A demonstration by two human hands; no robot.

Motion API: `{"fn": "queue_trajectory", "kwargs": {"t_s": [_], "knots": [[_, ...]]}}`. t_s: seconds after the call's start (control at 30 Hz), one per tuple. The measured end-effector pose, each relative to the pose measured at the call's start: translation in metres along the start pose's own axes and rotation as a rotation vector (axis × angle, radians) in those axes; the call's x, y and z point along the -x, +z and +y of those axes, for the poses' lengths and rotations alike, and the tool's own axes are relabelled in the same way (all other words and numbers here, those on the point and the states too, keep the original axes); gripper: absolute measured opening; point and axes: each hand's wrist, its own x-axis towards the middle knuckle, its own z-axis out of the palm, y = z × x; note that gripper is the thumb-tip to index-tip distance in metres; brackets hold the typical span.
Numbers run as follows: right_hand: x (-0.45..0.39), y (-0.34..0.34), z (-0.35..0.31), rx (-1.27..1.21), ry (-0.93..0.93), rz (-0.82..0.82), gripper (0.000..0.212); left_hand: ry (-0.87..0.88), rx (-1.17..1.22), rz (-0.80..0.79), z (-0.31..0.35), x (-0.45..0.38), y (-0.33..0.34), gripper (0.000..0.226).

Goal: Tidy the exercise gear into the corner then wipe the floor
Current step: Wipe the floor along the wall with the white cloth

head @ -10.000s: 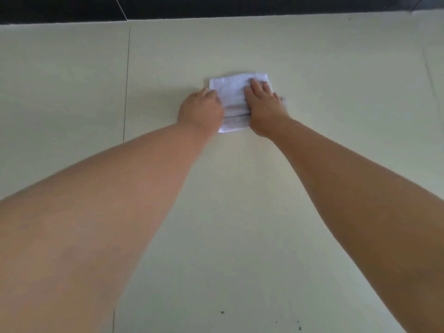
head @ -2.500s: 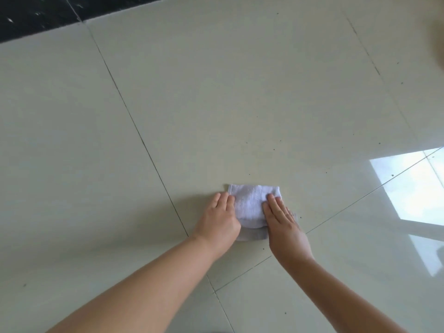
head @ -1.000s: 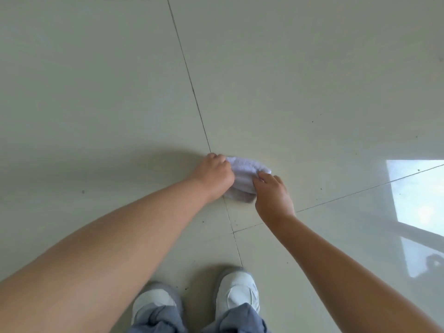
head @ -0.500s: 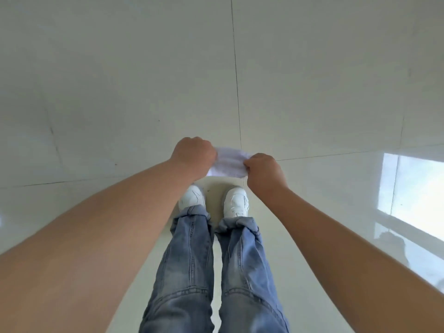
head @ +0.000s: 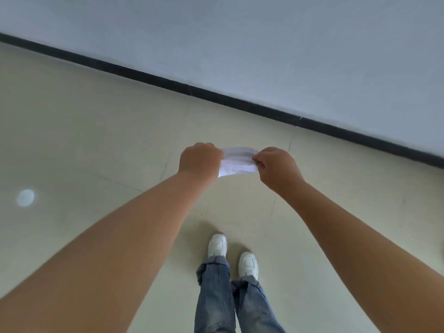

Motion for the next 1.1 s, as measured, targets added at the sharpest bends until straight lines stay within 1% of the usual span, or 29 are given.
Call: {"fn": "queue_trajectory", "kwargs": {"t_s": [0.1,0.3,0.4,0.5,0.6,0.7,0.8,0.93,1.0,1.1], "knots": [[0.001,-0.030,-0.056,0.042,-0.129,0.016,0.030,-0.144,0.063,0.060,-0.040,0.042,-0.032,0.027],[0.027,-0.068,-0.225,0.101,-0.467,0.033,0.032,-0.479,0.185,0.195,-0.155,0.174,-0.079,0.027],[0.048,-0.073,-0.314,0.114,-0.646,0.016,0.032,-0.633,0.248,0.264,-0.212,0.251,-0.089,0.028],[0.070,-0.070,-0.403,0.142,-0.824,-0.010,0.032,-0.772,0.295,0.294,-0.260,0.328,-0.088,0.030],[0.092,-0.065,-0.496,0.205,-0.974,-0.056,0.031,-0.878,0.292,0.305,-0.311,0.399,-0.086,0.031],[0.110,-0.060,-0.593,0.244,-1.102,-0.055,0.030,-0.981,0.283,0.333,-0.374,0.462,-0.089,0.031],[0.127,-0.053,-0.686,0.249,-1.189,-0.032,0.030,-1.079,0.288,0.384,-0.432,0.520,-0.094,0.031],[0.146,-0.041,-0.787,0.263,-1.267,-0.038,0.031,-1.172,0.301,0.435,-0.503,0.581,-0.093,0.029],[0.148,-0.037,-0.829,0.262,-1.272,-0.045,0.033,-1.210,0.336,0.492,-0.537,0.600,-0.092,0.030],[0.138,-0.030,-0.886,0.257,-1.231,-0.077,0.034,-1.239,0.409,0.611,-0.590,0.612,-0.090,0.024]]}}
